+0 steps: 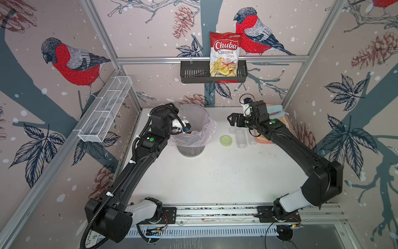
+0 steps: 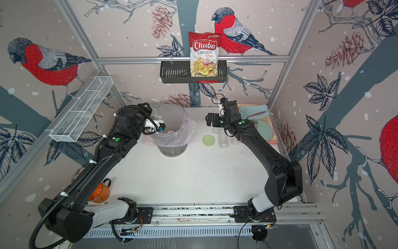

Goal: Empty moldy mung beans from jars
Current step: Pour the moldy mung beans from the jar into the trash bin.

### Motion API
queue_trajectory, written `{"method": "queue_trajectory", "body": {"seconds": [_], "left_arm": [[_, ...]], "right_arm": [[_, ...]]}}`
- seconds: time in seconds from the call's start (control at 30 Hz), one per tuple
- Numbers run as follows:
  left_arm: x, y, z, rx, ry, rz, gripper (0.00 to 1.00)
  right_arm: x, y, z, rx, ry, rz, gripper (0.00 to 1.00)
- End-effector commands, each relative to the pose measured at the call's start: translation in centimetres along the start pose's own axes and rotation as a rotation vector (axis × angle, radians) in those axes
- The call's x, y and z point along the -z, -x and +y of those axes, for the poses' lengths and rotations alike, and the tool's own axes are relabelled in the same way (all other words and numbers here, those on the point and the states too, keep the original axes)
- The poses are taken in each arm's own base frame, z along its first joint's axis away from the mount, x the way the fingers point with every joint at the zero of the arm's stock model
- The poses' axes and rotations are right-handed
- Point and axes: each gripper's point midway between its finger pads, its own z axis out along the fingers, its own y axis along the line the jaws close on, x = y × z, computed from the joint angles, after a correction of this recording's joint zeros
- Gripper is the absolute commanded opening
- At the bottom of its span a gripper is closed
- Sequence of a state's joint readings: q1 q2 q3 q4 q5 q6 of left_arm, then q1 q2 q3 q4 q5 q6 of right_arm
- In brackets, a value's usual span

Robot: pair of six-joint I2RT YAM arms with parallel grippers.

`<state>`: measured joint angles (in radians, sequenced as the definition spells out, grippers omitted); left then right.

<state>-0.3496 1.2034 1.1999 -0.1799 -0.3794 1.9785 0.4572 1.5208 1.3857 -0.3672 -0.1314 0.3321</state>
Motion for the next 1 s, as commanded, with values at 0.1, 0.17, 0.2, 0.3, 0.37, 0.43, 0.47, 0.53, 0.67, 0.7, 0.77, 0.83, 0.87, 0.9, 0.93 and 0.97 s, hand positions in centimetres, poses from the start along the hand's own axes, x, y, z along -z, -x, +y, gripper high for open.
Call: {"method": "queue_trajectory", "body": {"seconds": [0.1, 0.17, 0.2, 0.3, 0.37, 0.43, 0.47, 0.53, 0.67, 0.7, 0.77, 0.83, 0.87, 0.9, 0.93, 0.97], "left_arm": [[0.2, -0.6, 1.9, -0.077, 0.057, 0.011, 0.0], [0.1, -0.5, 2.1, -0.078, 0.062, 0.006, 0.0], [0.1, -0.4, 2.2, -0.077, 0.066, 0.0, 0.0], [0.2, -0.2, 2.6, -0.07, 0.082, -0.016, 0.0], [0.2, 0.0, 2.7, -0.067, 0.091, -0.027, 0.0], [0.1, 0.2, 2.7, -0.066, 0.093, -0.035, 0.0], [0.1, 0.2, 2.8, -0.064, 0.095, -0.036, 0.0], [0.3, 0.4, 3.1, -0.057, 0.11, -0.05, 0.0], [0.9, 0.5, 3.5, -0.04, 0.131, -0.071, 0.0], [1.2, 0.4, 3.6, -0.04, 0.139, -0.073, 0.0], [1.6, 0.5, 3.8, -0.034, 0.152, -0.084, 0.0], [2.2, 0.9, 4.3, -0.025, 0.175, -0.106, 0.0], [2.3, 1.1, 4.3, -0.022, 0.179, -0.114, 0.0], [2.5, 1.3, 4.3, -0.024, 0.18, -0.121, 0.0], [2.6, 1.4, 4.3, -0.021, 0.182, -0.124, 0.0], [2.6, 1.4, 4.2, -0.018, 0.183, -0.129, 0.0]], "right_arm": [[1.9, 4.6, 3.9, 0.112, 0.11, -0.123, 0.99], [2.4, 6.1, 5.5, 0.157, 0.155, -0.159, 0.99], [2.7, 6.9, 6.4, 0.182, 0.184, -0.171, 1.0], [3.5, 8.6, 9.5, 0.273, 0.31, -0.183, 0.99], [4.1, 9.3, 11.8, 0.337, 0.418, -0.176, 1.0], [4.7, 9.3, 14.3, 0.43, 0.535, -0.159, 1.0], [4.8, 9.3, 15.1, 0.466, 0.564, -0.154, 1.0], [5.0, 9.0, 16.8, 0.559, 0.648, -0.141, 1.0], [4.5, 8.8, 18.6, 0.62, 0.769, -0.12, 0.98], [4.4, 8.7, 19.0, 0.627, 0.807, -0.11, 0.97], [4.2, 8.2, 19.7, 0.644, 0.862, -0.096, 0.95], [4.1, 7.9, 20.3, 0.664, 0.902, -0.095, 0.95], [4.2, 7.7, 20.6, 0.669, 0.923, -0.094, 0.95], [4.5, 7.6, 20.9, 0.681, 0.95, -0.096, 0.95], [4.8, 7.3, 21.1, 0.693, 0.978, -0.093, 0.95], [4.9, 7.0, 21.3, 0.699, 0.991, -0.09, 0.95]]}}
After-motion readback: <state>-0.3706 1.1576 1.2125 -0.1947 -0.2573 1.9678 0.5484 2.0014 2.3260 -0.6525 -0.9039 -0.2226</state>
